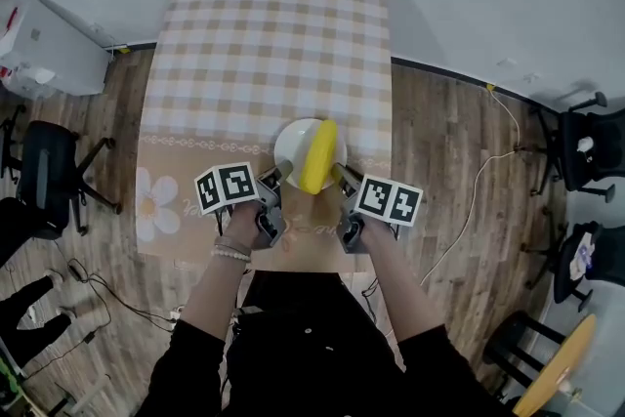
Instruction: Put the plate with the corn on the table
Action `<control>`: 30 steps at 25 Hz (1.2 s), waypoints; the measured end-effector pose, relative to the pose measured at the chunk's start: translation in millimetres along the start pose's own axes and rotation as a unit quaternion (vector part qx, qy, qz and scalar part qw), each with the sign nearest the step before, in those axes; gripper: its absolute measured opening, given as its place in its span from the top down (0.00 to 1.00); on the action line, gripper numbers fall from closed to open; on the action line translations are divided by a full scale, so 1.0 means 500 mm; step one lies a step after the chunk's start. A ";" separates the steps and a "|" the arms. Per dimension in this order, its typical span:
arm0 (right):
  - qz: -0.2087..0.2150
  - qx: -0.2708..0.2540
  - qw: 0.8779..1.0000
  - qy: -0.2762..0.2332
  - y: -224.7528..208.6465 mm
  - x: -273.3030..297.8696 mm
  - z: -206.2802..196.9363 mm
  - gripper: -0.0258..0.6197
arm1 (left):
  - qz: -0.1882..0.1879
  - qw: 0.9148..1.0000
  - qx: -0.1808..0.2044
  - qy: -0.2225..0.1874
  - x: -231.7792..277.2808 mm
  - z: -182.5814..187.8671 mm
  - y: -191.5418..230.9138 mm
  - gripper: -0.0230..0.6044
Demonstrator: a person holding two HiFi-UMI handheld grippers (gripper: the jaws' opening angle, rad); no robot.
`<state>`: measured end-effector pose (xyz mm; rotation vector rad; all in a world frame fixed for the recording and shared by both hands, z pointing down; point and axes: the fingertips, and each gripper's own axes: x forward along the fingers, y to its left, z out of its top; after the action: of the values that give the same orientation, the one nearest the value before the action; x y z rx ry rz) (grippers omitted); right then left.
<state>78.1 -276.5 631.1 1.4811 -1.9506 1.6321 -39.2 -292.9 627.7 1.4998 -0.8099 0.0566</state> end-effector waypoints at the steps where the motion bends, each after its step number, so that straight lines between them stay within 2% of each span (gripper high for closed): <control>1: -0.001 -0.002 1.000 -0.001 -0.009 -0.009 -0.005 0.80 | 0.007 1.000 0.007 0.003 0.003 -0.013 -0.001 0.91; 8: -0.012 -0.029 0.999 0.001 0.022 0.015 -0.010 0.79 | 0.047 0.997 0.044 0.038 -0.018 0.009 0.018 0.88; 10: -0.012 -0.033 0.999 0.002 0.020 0.010 -0.019 0.79 | 0.044 0.997 0.050 0.047 -0.023 -0.003 0.015 0.86; 13: -0.013 -0.036 0.999 0.001 0.018 0.007 -0.019 0.79 | 0.032 0.996 0.058 0.059 -0.021 -0.009 -0.002 0.74; 17: -0.016 -0.044 0.999 0.010 0.020 0.011 -0.019 0.79 | 0.027 0.996 0.059 0.065 -0.022 -0.009 -0.005 0.70; 24: -0.031 -0.069 0.997 0.025 0.020 0.013 -0.021 0.78 | 0.032 0.993 0.074 0.089 -0.030 -0.020 0.006 0.70; 27: -0.034 -0.077 0.996 0.028 0.008 0.009 -0.002 0.78 | 0.051 0.990 0.087 0.096 -0.017 -0.020 0.006 0.74; 29: -0.033 -0.087 0.995 0.028 0.011 0.010 -0.003 0.77 | 0.061 0.989 0.092 0.097 -0.021 -0.019 0.014 0.81; 30: -0.032 -0.093 0.995 0.028 0.016 0.013 -0.008 0.77 | 0.062 0.989 0.092 0.097 -0.028 -0.018 0.020 0.81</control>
<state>67.1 -277.5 631.8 1.3976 -1.9435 1.4078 -50.7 -277.6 630.7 1.5869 -0.7539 0.3728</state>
